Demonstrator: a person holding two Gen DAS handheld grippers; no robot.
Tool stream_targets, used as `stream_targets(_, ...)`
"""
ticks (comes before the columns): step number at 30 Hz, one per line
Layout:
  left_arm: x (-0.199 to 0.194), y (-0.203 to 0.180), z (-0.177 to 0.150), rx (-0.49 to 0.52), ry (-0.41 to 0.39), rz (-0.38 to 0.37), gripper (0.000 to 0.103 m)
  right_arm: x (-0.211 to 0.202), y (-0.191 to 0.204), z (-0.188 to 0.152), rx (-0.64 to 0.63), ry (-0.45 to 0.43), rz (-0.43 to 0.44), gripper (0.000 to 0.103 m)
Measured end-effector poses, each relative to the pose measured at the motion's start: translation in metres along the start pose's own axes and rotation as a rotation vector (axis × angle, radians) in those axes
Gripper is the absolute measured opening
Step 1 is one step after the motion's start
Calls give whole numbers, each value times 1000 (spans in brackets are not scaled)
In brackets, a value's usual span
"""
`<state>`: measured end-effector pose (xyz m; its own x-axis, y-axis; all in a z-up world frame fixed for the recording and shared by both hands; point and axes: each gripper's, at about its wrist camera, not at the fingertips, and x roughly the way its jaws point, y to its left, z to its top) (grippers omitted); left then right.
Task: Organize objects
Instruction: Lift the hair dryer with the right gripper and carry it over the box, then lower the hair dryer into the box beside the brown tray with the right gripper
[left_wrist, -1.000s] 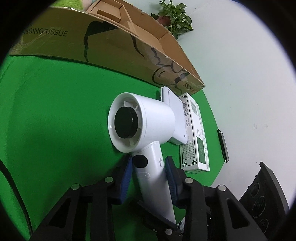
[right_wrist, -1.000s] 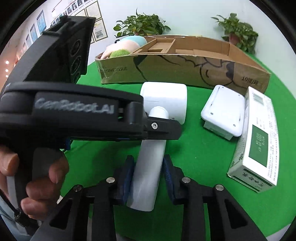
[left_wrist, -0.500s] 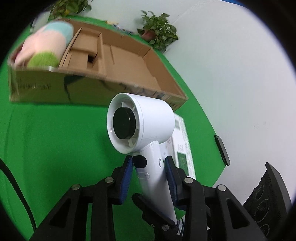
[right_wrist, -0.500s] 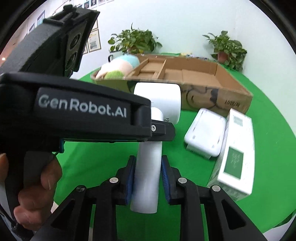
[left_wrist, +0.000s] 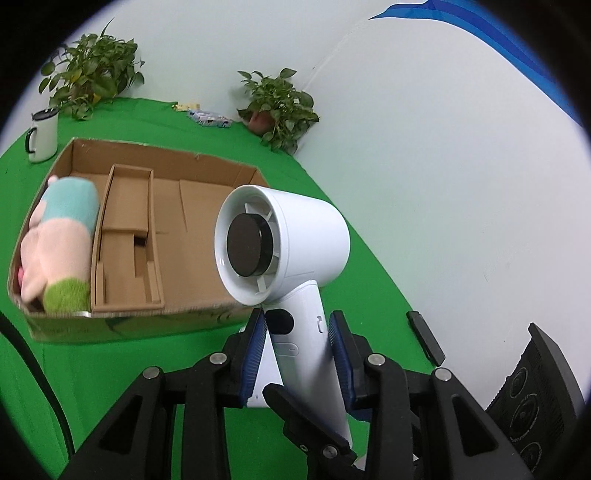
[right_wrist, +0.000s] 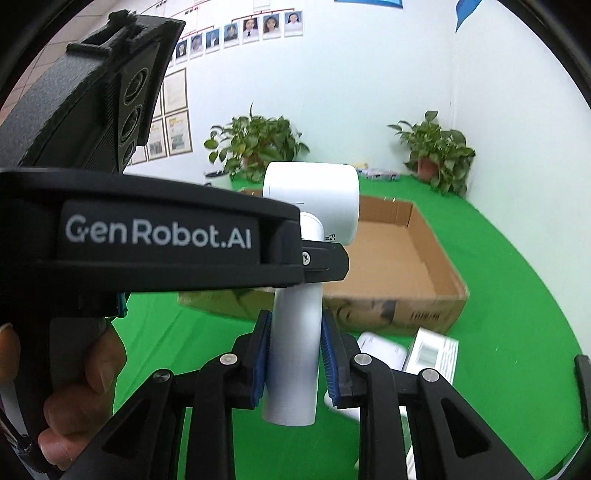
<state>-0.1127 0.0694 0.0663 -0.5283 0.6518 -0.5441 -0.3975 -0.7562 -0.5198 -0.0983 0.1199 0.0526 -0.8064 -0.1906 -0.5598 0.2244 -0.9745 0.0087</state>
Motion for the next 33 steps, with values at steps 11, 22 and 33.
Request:
stream_targets(11, -2, -1, 61, 11, -32, 1, 33, 14, -9, 67, -1, -11, 1, 23)
stream_targets(22, 27, 18, 121, 8, -3, 61, 34, 59, -20, 133, 13, 39, 55, 23)
stream_targets(33, 107, 83, 97, -85, 168, 146, 33, 174, -50, 106, 133, 231, 157, 24)
